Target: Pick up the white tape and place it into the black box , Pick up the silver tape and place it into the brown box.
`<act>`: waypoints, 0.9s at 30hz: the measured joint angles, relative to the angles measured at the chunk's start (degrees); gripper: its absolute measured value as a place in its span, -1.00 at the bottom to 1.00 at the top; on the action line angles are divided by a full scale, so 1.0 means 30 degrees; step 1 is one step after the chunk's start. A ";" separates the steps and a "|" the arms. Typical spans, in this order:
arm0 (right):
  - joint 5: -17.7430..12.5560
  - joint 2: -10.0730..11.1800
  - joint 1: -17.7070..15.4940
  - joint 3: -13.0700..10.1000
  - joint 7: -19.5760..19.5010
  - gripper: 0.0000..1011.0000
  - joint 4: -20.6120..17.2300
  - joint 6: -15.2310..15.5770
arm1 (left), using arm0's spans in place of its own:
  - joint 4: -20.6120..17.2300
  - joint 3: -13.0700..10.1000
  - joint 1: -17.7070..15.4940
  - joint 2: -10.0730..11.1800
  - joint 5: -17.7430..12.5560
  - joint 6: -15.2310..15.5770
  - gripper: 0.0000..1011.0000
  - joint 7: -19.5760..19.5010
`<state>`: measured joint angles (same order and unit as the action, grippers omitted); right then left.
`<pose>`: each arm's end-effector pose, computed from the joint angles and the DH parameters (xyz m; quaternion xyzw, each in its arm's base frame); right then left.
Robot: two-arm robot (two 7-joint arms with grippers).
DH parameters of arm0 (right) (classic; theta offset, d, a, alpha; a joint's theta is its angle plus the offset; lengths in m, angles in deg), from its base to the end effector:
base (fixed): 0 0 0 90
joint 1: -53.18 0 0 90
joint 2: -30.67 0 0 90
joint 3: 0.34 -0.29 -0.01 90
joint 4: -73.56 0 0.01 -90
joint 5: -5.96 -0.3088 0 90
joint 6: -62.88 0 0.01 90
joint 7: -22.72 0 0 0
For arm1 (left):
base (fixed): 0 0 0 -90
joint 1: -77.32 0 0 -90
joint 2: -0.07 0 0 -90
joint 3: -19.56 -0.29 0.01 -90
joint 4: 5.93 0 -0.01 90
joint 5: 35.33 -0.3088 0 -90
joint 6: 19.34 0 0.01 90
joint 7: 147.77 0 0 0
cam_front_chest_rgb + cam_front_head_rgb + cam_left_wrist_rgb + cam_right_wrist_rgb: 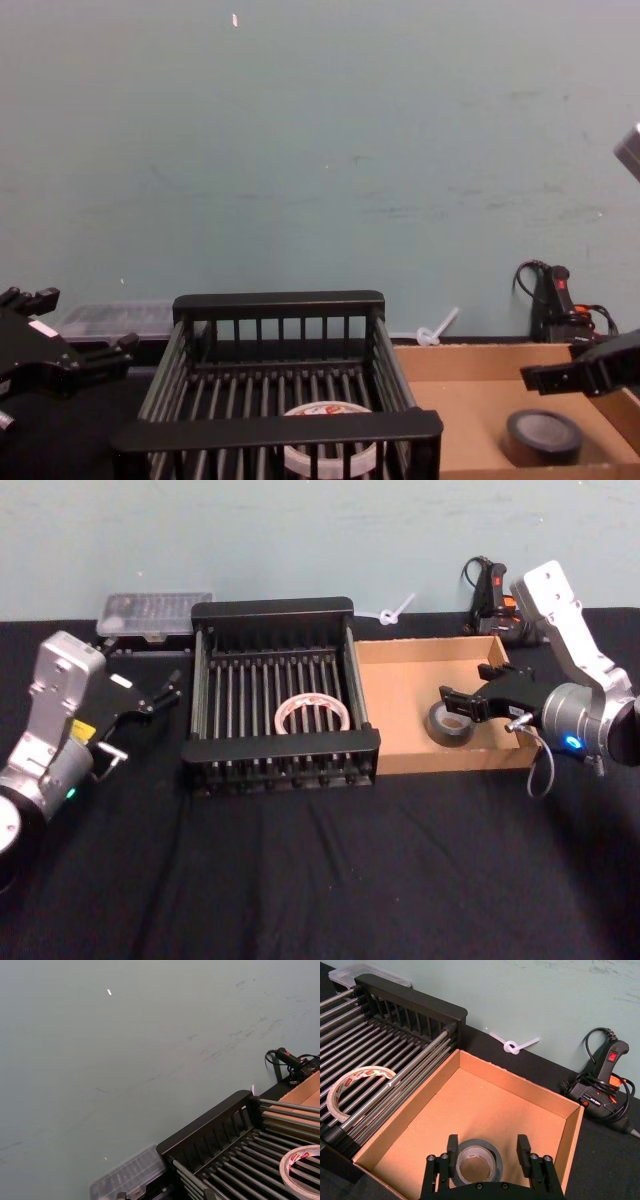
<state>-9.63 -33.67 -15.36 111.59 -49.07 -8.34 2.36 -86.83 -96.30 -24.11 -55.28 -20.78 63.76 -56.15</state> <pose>0.4122 -0.0417 -0.2329 -0.2430 0.0705 -0.4871 0.8359 0.3581 0.0827 -0.3023 0.1416 -0.1324 0.5800 0.7913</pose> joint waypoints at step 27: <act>0.0462 -0.0228 -0.0844 -0.0782 -0.0634 0.98 -0.0760 -0.1470 | 0.0001 -0.0001 0.0000 0.0000 -0.0001 0.0000 0.98 0.0000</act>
<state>-8.25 -34.35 -17.89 109.24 -50.97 -10.63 -2.05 -86.83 -96.31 -24.11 -55.28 -20.78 63.76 -56.15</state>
